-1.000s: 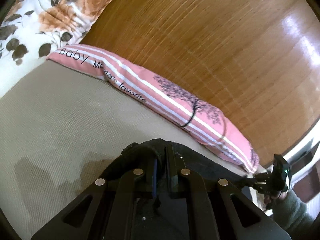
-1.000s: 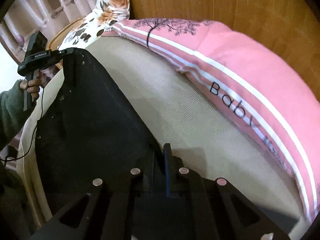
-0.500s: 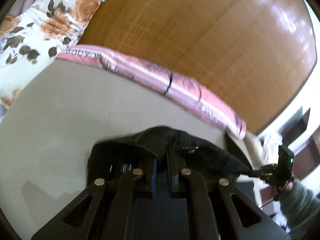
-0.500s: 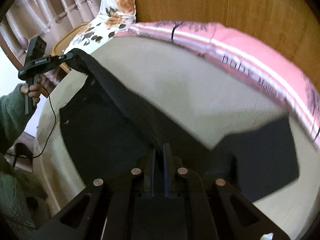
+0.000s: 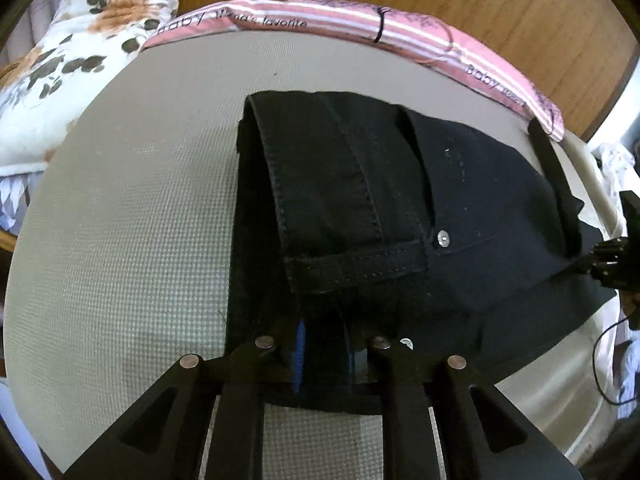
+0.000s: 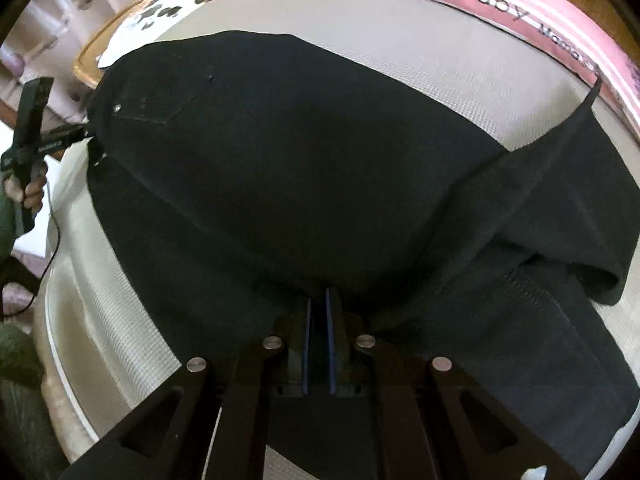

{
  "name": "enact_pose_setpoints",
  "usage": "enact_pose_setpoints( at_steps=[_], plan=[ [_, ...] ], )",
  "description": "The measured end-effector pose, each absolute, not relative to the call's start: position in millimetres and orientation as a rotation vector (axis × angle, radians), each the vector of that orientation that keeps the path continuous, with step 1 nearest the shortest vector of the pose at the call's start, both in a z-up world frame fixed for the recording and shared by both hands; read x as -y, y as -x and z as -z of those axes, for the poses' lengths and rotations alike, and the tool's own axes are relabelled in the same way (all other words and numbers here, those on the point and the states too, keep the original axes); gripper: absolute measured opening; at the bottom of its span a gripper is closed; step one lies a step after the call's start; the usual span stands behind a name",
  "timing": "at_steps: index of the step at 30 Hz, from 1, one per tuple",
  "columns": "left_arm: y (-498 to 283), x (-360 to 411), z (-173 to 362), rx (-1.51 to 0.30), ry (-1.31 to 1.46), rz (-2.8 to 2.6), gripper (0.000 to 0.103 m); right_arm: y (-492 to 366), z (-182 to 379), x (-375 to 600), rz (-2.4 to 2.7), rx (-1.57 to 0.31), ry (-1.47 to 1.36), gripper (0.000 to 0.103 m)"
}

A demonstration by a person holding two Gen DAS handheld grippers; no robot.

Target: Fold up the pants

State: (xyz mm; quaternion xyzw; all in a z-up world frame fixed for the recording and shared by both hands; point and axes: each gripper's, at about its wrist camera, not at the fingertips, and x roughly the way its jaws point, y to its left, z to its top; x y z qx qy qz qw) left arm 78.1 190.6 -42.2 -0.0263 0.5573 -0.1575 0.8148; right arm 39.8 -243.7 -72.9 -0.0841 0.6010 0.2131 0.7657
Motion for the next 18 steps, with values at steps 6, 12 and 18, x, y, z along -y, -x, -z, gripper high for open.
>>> enact_pose_setpoints(
  at_steps=[6, 12, 18],
  plan=[
    [-72.2, -203.9, 29.3, -1.230, 0.134, 0.270, 0.032, -38.9, 64.2, 243.9, -0.403, -1.295, 0.132, 0.032],
    [-49.1, -222.7, 14.5, -1.231, 0.443, 0.300, 0.050, -19.4, 36.3, 258.7, -0.379, -1.224, 0.004, 0.044],
    [-54.3, -219.2, 44.1, -1.298, 0.661, 0.263, 0.053, -16.7, 40.0, 283.3, -0.229, -1.228, -0.200, 0.045]
  ],
)
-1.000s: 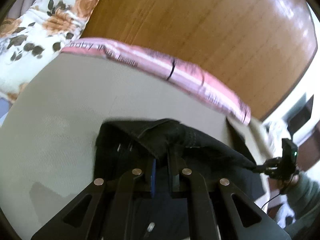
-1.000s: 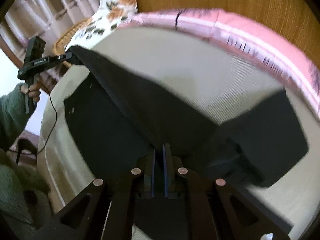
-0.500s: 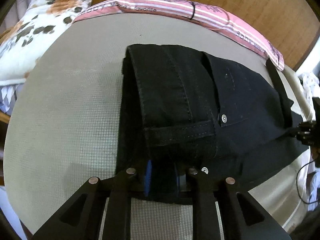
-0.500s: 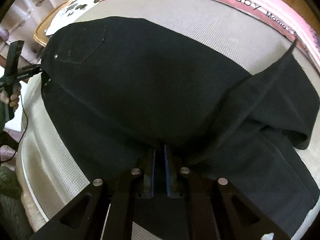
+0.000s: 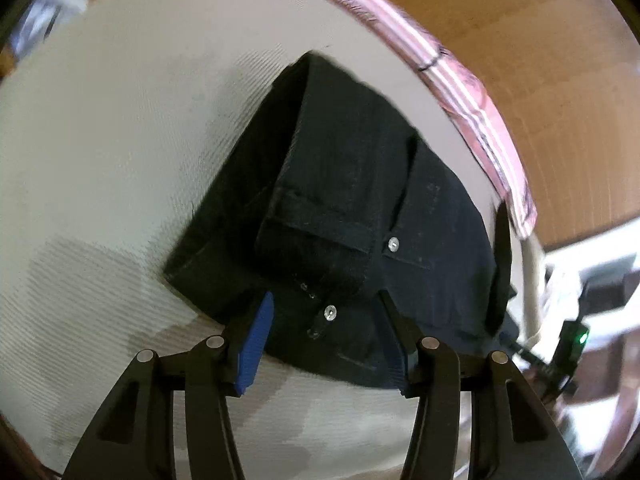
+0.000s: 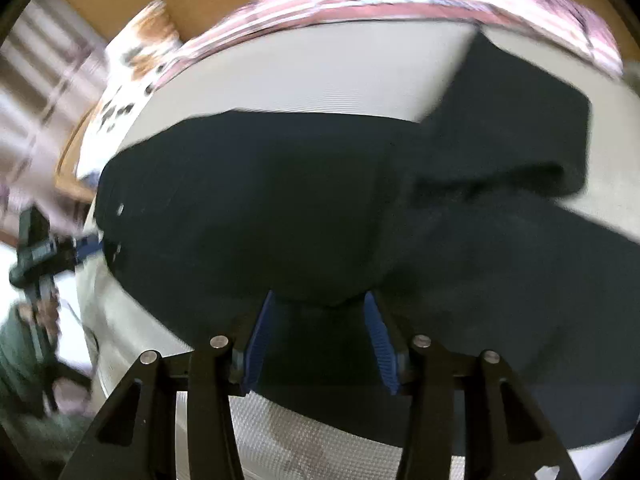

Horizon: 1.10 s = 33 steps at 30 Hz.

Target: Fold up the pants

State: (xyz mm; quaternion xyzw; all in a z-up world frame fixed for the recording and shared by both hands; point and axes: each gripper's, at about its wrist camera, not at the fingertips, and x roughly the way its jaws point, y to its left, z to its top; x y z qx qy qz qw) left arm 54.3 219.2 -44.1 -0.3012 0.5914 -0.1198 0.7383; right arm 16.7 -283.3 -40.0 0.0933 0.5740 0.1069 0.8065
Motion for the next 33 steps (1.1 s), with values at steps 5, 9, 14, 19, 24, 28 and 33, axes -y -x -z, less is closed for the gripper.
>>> enact_pose_setpoints(
  at_steps=[5, 9, 14, 19, 24, 28, 33],
  plan=[
    [-62.2, -218.9, 50.5, -1.306, 0.740, 0.229, 0.053, -27.1, 46.7, 294.4, -0.114, -1.233, -0.309, 0.045],
    [-65.5, -217.1, 56.5, -1.311, 0.749, 0.216, 0.053, -46.1, 52.1, 292.5, -0.059, -1.232, -0.289, 0.035],
    [-65.4, -220.5, 60.9, -1.312, 0.785, 0.205, 0.053, -69.8, 63.1, 289.7, 0.008, -1.251, -0.233, 0.024],
    [-67.9, -227.4, 64.0, -1.313, 0.814, 0.182, 0.040, -70.9, 59.1, 298.8, 0.027, -1.237, -0.253, 0.006],
    [-72.1, -218.5, 58.3, -1.311, 0.710, 0.168, 0.024, -58.2, 44.2, 304.5, 0.043, -1.201, -0.248, 0.005],
    [-76.0, -221.1, 43.4, -1.312, 0.668, 0.192, 0.022, -40.0, 27.5, 309.5, 0.055, -1.178, -0.272, 0.004],
    [-82.4, -223.8, 34.7, -1.340, 0.561, 0.239, 0.022, -1.9, 13.7, 303.2, 0.036, -1.184, -0.311, 0.004]
  ],
)
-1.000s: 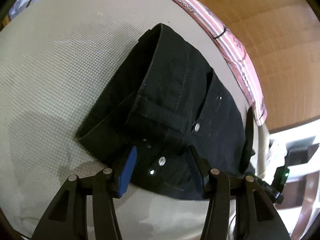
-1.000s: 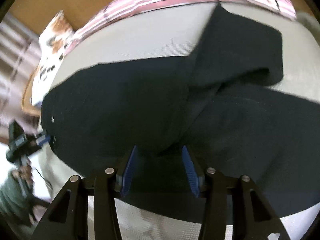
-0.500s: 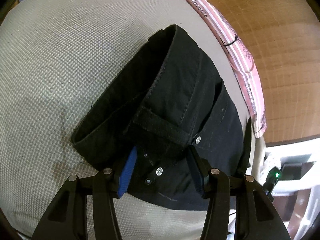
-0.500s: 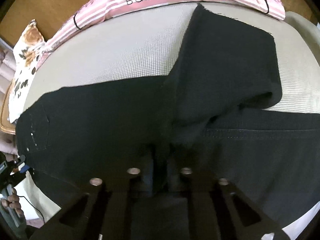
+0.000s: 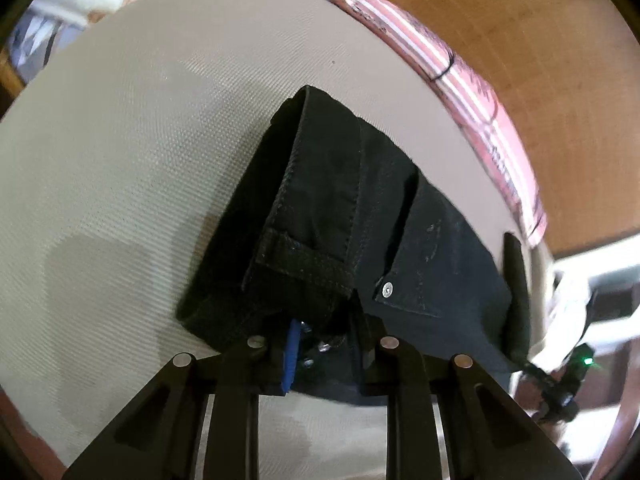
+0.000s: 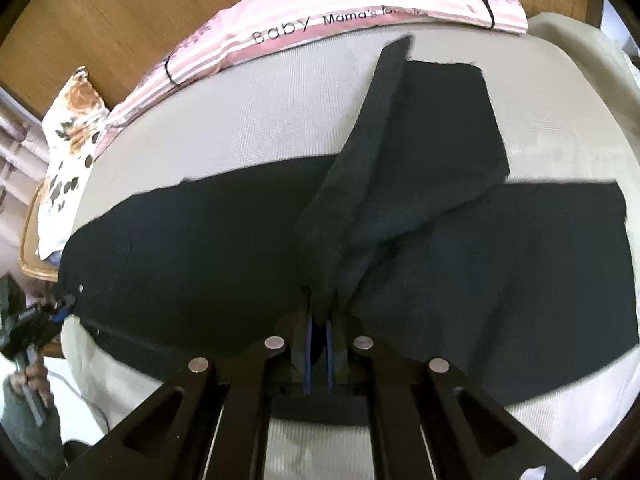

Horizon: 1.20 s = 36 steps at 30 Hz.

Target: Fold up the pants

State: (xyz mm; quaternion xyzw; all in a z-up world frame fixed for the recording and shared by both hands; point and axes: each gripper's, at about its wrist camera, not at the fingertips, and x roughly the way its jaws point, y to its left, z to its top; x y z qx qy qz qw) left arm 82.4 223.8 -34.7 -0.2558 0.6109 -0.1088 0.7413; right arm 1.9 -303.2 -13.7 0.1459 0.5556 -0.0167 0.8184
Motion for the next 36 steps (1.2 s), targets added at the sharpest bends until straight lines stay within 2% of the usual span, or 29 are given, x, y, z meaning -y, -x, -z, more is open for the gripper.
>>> enact_pose_setpoints(
  at_steps=[5, 9, 11, 12, 13, 14, 15, 16, 20, 24, 29, 33, 36],
  plan=[
    [-84.3, -213.5, 50.6, -1.403, 0.386, 0.235, 0.022, 34.8, 36.7, 299.4, 0.036, -1.252, -0.373, 0.004],
    [-82.8, -199.1, 50.8, -1.381, 0.287, 0.212, 0.023, 43.6, 70.8, 299.7, 0.065, -1.327, -0.406, 0.005],
    [-79.4, -193.1, 48.2, -1.364, 0.229, 0.196, 0.027, 42.9, 75.4, 299.8, 0.064, -1.332, -0.410, 0.007],
    [-77.8, -190.3, 46.5, -1.358, 0.202, 0.192, 0.027, 41.8, 74.0, 299.1, 0.054, -1.331, -0.412, 0.014],
    [-76.4, -190.2, 45.5, -1.358, 0.194, 0.189, 0.029, 40.8, 72.9, 298.9, 0.044, -1.334, -0.409, 0.028],
    [-75.0, -190.4, 43.4, -1.359, 0.192, 0.187, 0.031, 40.4, 72.8, 298.2, 0.027, -1.340, -0.407, 0.035],
    [-72.6, -191.7, 39.9, -1.362, 0.198, 0.189, 0.033, 41.5, 70.5, 298.3, 0.014, -1.338, -0.410, 0.047],
    [-71.5, -192.4, 37.0, -1.364, 0.202, 0.189, 0.037, 43.3, 67.1, 299.1, 0.018, -1.336, -0.407, 0.054],
    [-53.9, -196.9, 13.4, -1.352, 0.161, 0.194, 0.038, 53.2, 43.8, 317.3, -0.003, -1.298, -0.414, 0.053],
    [-42.2, -180.2, -21.1, -1.266, 0.108, 0.231, 0.038, 44.4, 13.2, 358.2, 0.031, -1.208, -0.406, 0.054],
    [-39.4, -98.5, -36.1, -1.225, 0.069, 0.455, 0.038, -4.1, -6.6, 402.8, 0.033, -1.148, -0.425, 0.053],
    [-35.3, 1.9, -15.0, -1.297, 0.039, 0.704, 0.038, -60.2, 2.8, 436.5, 0.006, -1.176, -0.536, 0.046],
    [-25.8, 74.1, 4.2, -1.337, -0.044, 0.849, 0.038, -97.3, 17.6, 457.4, 0.012, -1.190, -0.618, 0.046]
  ],
)
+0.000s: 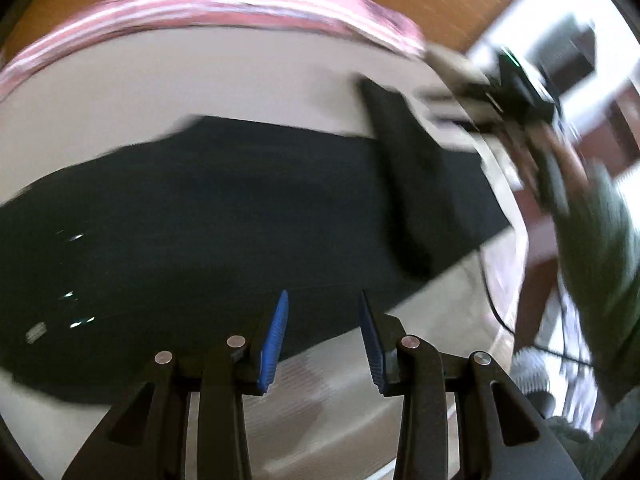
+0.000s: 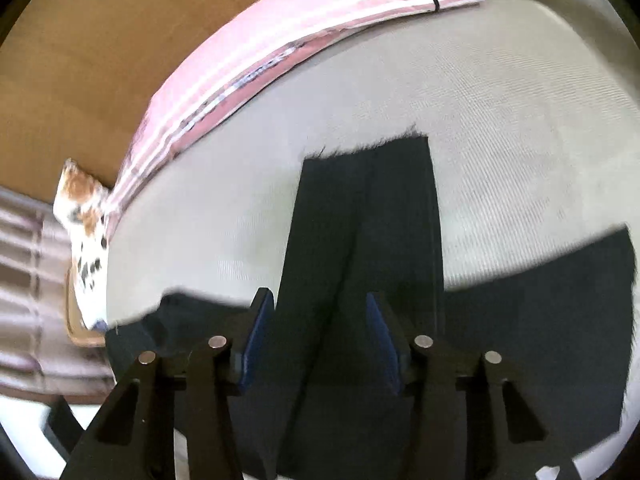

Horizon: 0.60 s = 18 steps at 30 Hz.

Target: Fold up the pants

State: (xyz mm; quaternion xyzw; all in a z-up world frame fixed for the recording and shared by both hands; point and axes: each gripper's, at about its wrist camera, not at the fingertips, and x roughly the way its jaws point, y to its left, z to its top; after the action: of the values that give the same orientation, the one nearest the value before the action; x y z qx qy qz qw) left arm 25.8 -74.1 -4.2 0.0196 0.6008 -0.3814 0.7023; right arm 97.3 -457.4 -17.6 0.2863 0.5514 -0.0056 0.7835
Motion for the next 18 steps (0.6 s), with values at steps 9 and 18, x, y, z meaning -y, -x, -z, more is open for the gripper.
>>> enact_pose_setpoints(
  at_steps=[9, 18],
  plan=[
    [-8.0, 178.7, 33.5, -1.370, -0.157, 0.968, 0.038, -158.1, 64.5, 496.8, 0.023, -1.238, -0.764, 0.041],
    [-6.2, 193.2, 57.3, -1.393, -0.198, 0.914, 0.038, -181.8, 84.0, 499.4, -0.041, -1.221, -0.787, 0.016]
  ],
)
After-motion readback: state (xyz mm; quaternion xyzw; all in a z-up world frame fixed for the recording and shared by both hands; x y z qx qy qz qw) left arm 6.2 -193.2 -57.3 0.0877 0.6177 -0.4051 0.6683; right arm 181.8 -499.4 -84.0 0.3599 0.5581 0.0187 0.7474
